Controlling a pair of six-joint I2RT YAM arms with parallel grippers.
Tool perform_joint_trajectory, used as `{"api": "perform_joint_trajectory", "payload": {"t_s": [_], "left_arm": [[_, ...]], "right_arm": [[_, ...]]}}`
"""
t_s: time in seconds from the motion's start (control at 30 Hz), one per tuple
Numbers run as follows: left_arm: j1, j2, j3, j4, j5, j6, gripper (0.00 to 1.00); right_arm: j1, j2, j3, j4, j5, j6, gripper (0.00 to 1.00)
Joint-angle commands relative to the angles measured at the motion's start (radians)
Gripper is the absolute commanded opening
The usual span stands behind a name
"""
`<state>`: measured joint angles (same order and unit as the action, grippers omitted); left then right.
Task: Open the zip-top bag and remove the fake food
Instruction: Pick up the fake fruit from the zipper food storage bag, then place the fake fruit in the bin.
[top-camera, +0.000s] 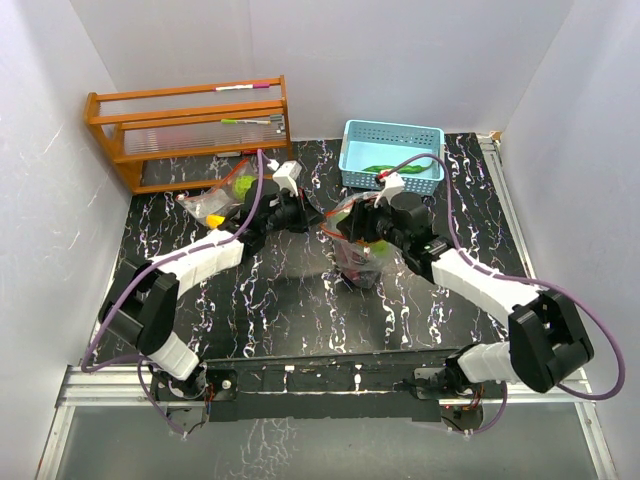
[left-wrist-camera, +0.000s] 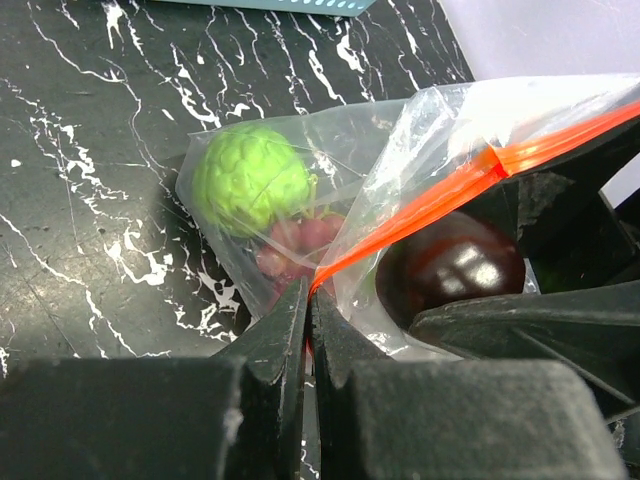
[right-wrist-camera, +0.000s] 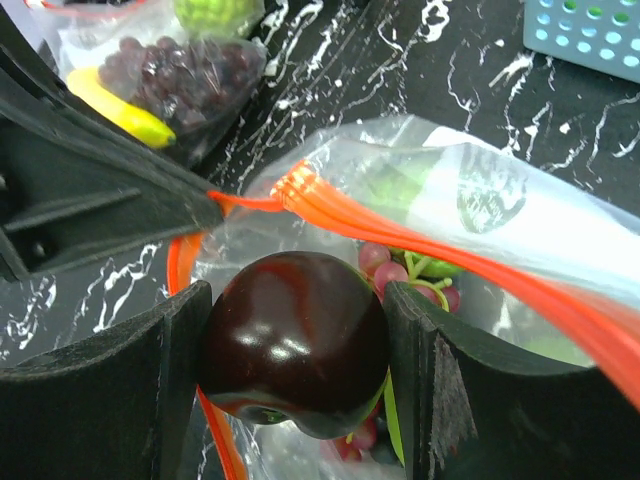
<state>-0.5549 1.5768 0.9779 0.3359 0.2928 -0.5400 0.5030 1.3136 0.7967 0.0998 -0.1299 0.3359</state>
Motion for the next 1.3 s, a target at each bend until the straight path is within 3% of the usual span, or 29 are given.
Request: {"api": "perform_joint_trajectory", "payload": {"t_s": [0.0,0.1,0.3,0.63,0.8,0.93,1.1,1.27], "left_arm": [[0.008,0.023,0.015,-0.023,-0.001,0.014,0.00],[-0.005,0.045,0.028,-0.011,0.017,0.012,0.00],[-0.034,0.058,0.046,0.010,0.040,0.012,0.00],[-0.037,0.069,0.047,0.011,0.036,0.017,0.00],[-0.036,0.075,0.045,0.017,0.048,0.012,0.00],[-0.037,0.057,0.030,0.004,0.031,0.022,0.00],[-0.036,0.049,0.025,-0.001,0.030,0.022,0.00],[-0.036,0.026,0.026,-0.016,0.017,0.033,0.00]], "right_arm": [[-0.020,0.042,0.047,0.244,-0.021,0.070,0.48],[-0.020,0.097,0.054,0.345,-0.045,0.100,0.48],[-0.003,0.210,0.188,0.310,-0.044,0.070,0.48],[-0.004,0.163,0.160,0.464,0.003,0.089,0.48],[-0.034,0.225,0.270,0.460,0.056,0.082,0.48],[-0.088,0.322,0.428,0.374,0.142,0.013,0.48],[-0.099,0.500,0.654,0.245,0.432,-0.138,0.49],[-0.139,0.660,0.783,0.156,0.588,-0.210,0.49]]}}
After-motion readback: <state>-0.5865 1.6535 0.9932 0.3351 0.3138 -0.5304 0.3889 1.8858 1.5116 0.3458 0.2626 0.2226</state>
